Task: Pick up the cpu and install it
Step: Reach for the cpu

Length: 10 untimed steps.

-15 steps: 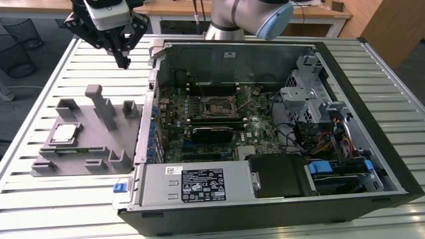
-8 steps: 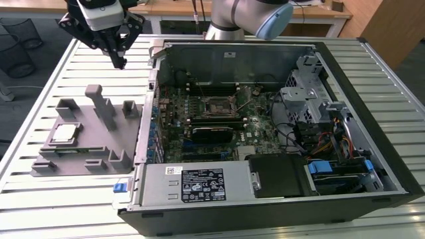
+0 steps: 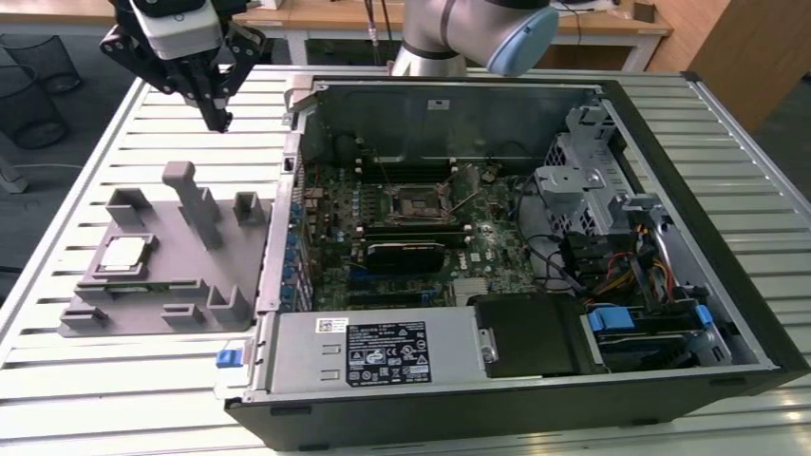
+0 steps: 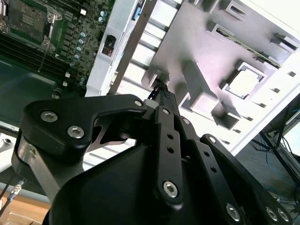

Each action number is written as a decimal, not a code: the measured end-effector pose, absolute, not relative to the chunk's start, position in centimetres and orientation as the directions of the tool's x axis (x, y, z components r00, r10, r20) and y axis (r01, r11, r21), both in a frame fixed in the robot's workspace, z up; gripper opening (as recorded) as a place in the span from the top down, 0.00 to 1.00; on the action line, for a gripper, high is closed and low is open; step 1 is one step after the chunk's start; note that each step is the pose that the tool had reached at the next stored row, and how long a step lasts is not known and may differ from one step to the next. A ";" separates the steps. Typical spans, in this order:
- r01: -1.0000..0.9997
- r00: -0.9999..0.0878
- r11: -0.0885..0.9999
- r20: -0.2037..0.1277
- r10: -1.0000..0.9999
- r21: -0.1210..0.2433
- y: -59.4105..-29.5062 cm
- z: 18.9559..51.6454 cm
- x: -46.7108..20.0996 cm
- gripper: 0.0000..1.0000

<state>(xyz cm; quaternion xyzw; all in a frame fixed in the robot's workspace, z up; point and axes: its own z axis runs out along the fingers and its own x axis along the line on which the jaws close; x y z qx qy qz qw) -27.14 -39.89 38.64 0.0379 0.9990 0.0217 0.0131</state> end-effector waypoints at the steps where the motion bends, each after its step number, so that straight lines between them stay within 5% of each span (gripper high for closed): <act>1: 0.075 -0.997 0.996 -0.025 0.076 0.044 -39.9 38.6 -27.2 0.89; 10: 0.075 -0.997 0.996 -0.024 0.076 0.044 -39.9 38.6 -28.2 0.89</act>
